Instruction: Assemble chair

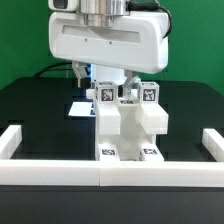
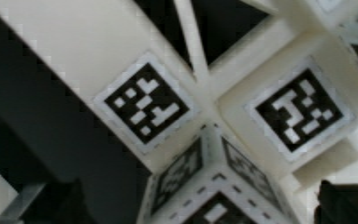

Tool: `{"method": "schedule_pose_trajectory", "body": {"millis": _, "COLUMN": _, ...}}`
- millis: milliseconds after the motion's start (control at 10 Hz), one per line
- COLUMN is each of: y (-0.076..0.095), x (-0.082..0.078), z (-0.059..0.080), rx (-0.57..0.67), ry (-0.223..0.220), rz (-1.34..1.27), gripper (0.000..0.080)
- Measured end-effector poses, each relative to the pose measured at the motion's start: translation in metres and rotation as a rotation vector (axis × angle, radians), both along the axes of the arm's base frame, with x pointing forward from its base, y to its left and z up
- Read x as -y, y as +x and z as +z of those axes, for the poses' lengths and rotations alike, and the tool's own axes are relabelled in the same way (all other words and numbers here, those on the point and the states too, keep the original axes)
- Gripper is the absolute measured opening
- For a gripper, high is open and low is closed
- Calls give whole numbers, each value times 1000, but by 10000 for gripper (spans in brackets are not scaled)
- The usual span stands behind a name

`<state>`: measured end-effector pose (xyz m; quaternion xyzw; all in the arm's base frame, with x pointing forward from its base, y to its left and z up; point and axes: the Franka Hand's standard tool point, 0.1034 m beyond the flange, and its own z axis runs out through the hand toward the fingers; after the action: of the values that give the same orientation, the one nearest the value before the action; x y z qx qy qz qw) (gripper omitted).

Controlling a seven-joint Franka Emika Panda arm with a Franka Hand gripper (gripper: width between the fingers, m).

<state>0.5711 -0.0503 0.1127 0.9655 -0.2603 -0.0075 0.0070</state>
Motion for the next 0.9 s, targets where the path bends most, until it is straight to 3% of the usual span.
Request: {"method": "schedule_pose_trajectory", "body": {"millis": 900, "y": 0, "x": 3, "z": 0, "rx": -10, "ry": 2, "rz": 566, "gripper": 649}}
